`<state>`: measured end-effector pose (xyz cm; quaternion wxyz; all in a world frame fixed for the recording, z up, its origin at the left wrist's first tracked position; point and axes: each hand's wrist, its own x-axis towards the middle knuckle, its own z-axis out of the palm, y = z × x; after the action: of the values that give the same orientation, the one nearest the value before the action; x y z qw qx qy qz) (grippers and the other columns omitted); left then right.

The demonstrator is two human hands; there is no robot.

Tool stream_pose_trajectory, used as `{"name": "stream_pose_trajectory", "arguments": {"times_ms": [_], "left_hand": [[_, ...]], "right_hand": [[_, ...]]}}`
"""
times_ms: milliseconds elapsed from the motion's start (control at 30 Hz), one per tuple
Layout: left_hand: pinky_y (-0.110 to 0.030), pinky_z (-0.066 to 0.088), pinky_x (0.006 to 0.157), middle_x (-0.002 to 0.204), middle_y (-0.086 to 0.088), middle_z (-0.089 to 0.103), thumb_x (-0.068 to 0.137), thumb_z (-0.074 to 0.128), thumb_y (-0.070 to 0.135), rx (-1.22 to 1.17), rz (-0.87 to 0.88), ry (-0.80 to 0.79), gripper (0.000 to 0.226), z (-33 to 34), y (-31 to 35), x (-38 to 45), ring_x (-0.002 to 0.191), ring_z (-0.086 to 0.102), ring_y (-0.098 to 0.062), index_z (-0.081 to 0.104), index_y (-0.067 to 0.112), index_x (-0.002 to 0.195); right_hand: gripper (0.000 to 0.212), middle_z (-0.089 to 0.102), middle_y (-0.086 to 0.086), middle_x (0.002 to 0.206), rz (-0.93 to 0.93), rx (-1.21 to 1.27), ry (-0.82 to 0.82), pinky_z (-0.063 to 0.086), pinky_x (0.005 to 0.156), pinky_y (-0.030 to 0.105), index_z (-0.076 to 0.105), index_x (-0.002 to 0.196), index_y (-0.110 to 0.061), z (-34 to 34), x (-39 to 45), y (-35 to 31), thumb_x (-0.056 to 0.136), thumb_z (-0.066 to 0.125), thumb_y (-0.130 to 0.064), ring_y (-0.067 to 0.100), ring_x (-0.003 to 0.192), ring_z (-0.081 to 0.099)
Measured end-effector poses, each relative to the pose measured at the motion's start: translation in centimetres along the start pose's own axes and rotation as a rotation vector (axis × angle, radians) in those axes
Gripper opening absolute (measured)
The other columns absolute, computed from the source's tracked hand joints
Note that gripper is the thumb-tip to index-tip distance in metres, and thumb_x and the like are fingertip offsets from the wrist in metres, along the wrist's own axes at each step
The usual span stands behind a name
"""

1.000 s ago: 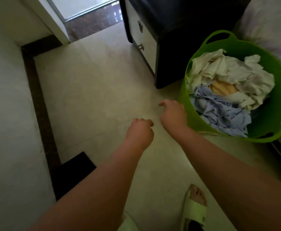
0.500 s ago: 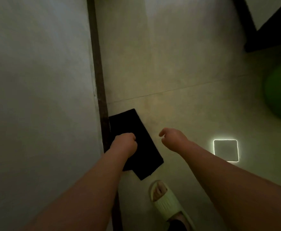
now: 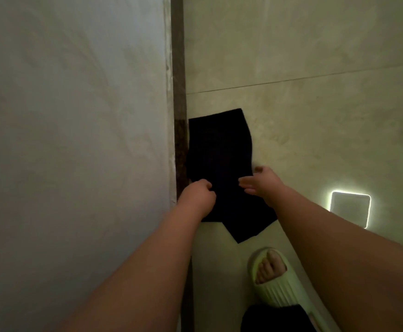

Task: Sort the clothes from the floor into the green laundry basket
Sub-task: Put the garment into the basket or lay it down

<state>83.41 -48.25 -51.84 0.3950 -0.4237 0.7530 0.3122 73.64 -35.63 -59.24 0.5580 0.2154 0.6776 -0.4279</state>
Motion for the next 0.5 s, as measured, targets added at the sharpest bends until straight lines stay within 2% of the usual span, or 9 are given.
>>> {"name": "stream_pose_trajectory", "arguments": {"times_ms": [67,100,200,300,400,500], "left_hand": [[-0.034,0.047,0.096,0.134,-0.010,0.053,0.099,0.044,0.028,-0.068,-0.024,-0.001,0.042,0.7,0.1,0.0,0.117,0.054,-0.027,0.047,0.016,0.139],[-0.035,0.046,0.097,0.136,-0.011,0.052,0.099,0.043,0.031,-0.123,-0.056,0.007,0.044,0.8,0.3,-0.1,0.119,0.052,-0.028,0.045,0.015,0.140],[-0.043,0.045,0.101,0.141,-0.016,0.046,0.098,0.034,0.050,-0.394,-0.290,0.036,0.062,0.8,1.5,-0.6,0.123,0.049,-0.035,0.035,0.009,0.145],[-0.051,0.050,0.091,0.148,-0.018,0.036,0.089,0.031,0.071,-0.828,-0.527,-0.044,0.084,0.2,3.7,-2.7,0.127,0.045,-0.042,0.024,0.014,0.150],[-0.054,0.047,0.088,0.150,-0.020,0.035,0.085,0.038,0.072,-1.173,-0.483,-0.135,0.088,-0.3,6.2,-4.7,0.131,0.043,-0.041,0.022,0.016,0.150],[-0.049,0.045,0.094,0.140,-0.018,0.049,0.087,0.048,0.063,-1.433,-0.374,-0.165,0.079,-1.0,11.3,-7.0,0.122,0.053,-0.038,0.033,0.012,0.145]], "right_hand": [[0.053,0.063,0.007,0.100,0.050,-0.083,-0.138,0.052,0.067,0.028,0.051,0.129,-0.006,1.8,-0.9,0.0,0.082,0.074,-0.018,0.017,0.081,0.063],[0.045,0.064,0.005,0.098,0.050,-0.122,-0.187,0.049,0.065,0.027,0.057,0.122,-0.008,2.6,-1.3,-0.1,0.084,0.073,-0.024,0.015,0.080,0.061],[0.045,0.065,0.010,0.111,-0.035,-0.112,-0.156,0.052,0.082,0.034,0.058,0.123,-0.005,3.6,-2.8,-0.7,0.087,0.069,-0.030,0.027,0.100,0.064],[0.053,0.062,0.006,0.122,-0.142,-0.103,-0.121,0.049,0.088,0.034,0.054,0.130,-0.007,1.3,-6.1,-2.0,0.086,0.069,-0.032,0.028,0.114,0.059],[0.055,0.061,0.000,0.125,-0.236,-0.146,-0.223,0.043,0.087,0.027,0.054,0.132,-0.012,-2.4,-9.8,-3.2,0.083,0.073,-0.029,0.019,0.117,0.056],[0.045,0.063,-0.009,0.106,-0.260,-0.165,-0.285,0.043,0.080,0.018,0.057,0.125,-0.017,-8.2,-14.4,-5.2,0.085,0.071,-0.033,0.007,0.099,0.058]]}}
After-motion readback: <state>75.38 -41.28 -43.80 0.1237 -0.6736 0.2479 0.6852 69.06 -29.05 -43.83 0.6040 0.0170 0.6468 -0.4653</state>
